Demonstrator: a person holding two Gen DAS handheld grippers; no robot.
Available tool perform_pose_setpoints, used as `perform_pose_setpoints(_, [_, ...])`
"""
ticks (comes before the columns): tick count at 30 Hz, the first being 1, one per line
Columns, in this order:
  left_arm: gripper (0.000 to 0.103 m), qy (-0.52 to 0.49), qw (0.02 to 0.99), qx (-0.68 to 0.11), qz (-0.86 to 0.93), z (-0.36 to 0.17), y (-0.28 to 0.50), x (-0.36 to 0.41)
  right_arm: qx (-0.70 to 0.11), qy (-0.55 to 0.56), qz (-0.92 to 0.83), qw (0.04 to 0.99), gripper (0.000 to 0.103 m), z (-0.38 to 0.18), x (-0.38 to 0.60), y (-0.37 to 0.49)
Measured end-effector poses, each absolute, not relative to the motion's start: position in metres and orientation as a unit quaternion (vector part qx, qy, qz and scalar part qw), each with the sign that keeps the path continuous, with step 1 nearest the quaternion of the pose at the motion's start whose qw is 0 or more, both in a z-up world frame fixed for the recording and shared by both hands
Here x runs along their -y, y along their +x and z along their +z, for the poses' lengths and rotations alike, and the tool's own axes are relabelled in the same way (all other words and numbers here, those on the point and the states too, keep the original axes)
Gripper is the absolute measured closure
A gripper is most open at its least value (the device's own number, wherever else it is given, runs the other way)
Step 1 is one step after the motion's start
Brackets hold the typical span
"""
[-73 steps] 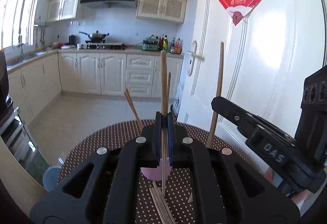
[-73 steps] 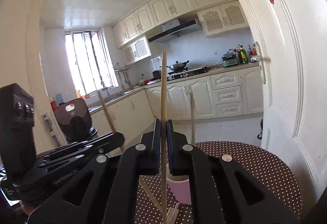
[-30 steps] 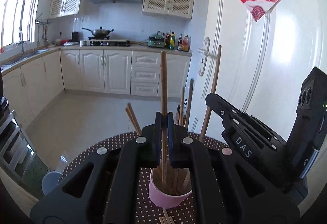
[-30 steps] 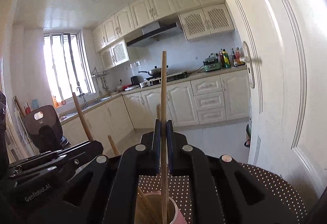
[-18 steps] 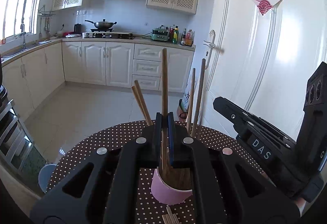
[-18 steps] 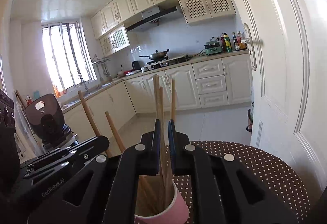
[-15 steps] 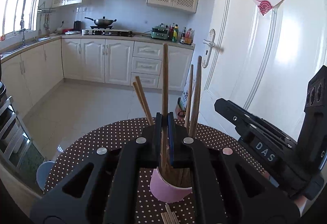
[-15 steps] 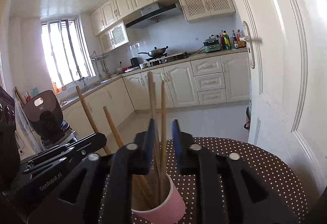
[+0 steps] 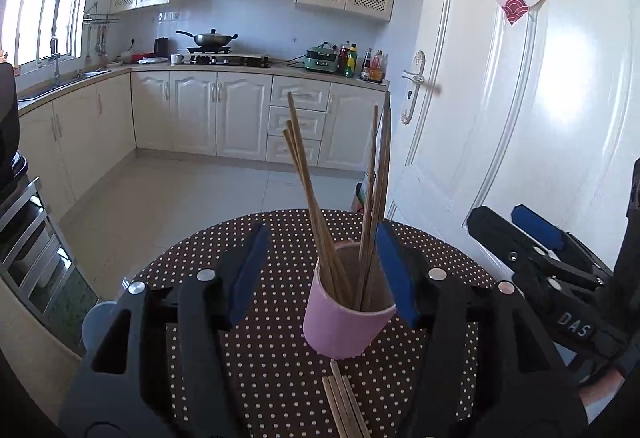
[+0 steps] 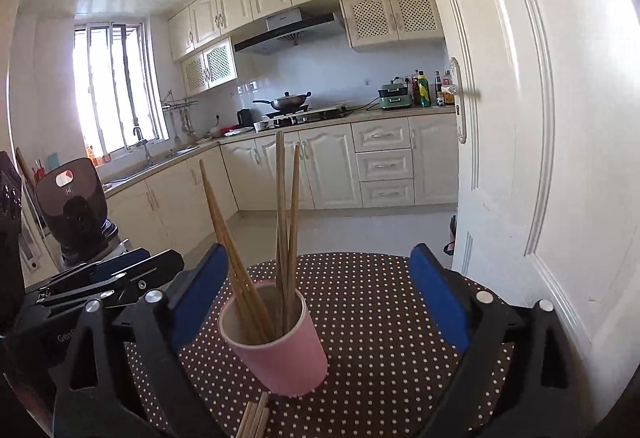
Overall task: Organize utensils
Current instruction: 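Open both tools to release the chopsticks in the cup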
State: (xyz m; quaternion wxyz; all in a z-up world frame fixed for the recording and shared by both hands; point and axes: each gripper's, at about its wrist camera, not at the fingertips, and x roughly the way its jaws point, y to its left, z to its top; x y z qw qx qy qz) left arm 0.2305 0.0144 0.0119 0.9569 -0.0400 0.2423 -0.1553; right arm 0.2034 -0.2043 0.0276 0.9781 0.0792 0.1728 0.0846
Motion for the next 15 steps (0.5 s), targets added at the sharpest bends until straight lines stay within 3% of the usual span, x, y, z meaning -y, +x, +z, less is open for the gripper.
perform_pose_setpoints(15, [0.030, -0.025, 0.956, -0.270, -0.108, -0.013, 0.199, -0.031, -0.219, 0.066, 0.063, 0.971, 0.008, 0.011, 0.211, 0.159])
